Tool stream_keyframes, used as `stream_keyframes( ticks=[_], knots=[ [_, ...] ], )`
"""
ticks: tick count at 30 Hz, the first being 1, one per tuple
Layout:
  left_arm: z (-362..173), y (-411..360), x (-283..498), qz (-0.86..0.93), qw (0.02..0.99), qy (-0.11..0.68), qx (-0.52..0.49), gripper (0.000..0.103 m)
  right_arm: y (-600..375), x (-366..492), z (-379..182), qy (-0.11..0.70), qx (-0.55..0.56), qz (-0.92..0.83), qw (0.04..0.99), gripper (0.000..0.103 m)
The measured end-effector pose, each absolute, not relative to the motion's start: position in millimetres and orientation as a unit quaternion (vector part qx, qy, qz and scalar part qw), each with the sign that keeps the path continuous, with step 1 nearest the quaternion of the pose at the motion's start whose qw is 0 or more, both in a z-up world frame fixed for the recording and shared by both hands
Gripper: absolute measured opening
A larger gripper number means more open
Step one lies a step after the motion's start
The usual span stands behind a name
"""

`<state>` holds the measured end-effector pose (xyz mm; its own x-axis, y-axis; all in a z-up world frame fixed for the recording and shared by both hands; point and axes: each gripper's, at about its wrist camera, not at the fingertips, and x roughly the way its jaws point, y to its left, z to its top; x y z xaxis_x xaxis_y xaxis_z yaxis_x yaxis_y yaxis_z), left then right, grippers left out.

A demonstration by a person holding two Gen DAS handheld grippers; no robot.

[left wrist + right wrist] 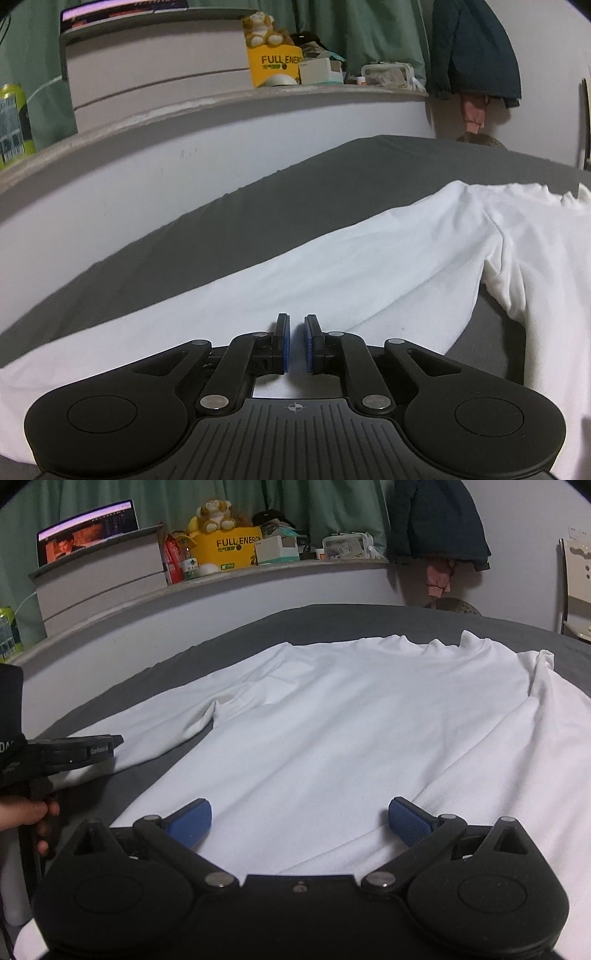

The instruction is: Fold clothes

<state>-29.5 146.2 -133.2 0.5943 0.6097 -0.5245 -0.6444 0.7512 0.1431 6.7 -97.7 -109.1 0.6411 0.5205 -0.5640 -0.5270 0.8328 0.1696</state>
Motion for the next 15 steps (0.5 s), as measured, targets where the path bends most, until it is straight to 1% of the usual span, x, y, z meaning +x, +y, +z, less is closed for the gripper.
stream_keyframes(
  ticks=[1, 3, 4, 5, 6, 7, 12, 15],
  knots=[
    [-133, 147, -30, 0.351, 0.893, 0.282, -0.034, 0.010, -97, 7, -109, 0.310, -0.007, 0.289, 0.906, 0.103],
    [-133, 147, -31, 0.358, 0.890, 0.282, -0.034, 0.016, -95, 7, -110, 0.311, -0.012, 0.288, 0.906, 0.103],
    [-133, 146, -32, 0.366, 0.887, 0.281, -0.032, 0.035, -94, 6, -110, 0.311, -0.015, 0.287, 0.906, 0.103],
    [-134, 146, -31, 0.402, 0.871, 0.283, -0.024, 0.077, -94, 6, -110, 0.310, -0.018, 0.286, 0.906, 0.103],
    [-134, 145, -30, 0.441, 0.850, 0.286, -0.014, 0.103, -93, 6, -110, 0.310, -0.019, 0.286, 0.907, 0.103],
    [-135, 147, -31, 0.469, 0.836, 0.286, -0.013, 0.103, -93, 6, -110, 0.310, -0.019, 0.285, 0.907, 0.103],
    [-140, 173, -43, 0.439, 0.849, 0.277, -0.099, 0.103, -92, 7, -110, 0.311, -0.023, 0.284, 0.907, 0.103],
    [-144, 178, -43, 0.437, 0.849, 0.276, -0.105, 0.103, -91, 6, -111, 0.311, -0.029, 0.282, 0.907, 0.103]
  ],
)
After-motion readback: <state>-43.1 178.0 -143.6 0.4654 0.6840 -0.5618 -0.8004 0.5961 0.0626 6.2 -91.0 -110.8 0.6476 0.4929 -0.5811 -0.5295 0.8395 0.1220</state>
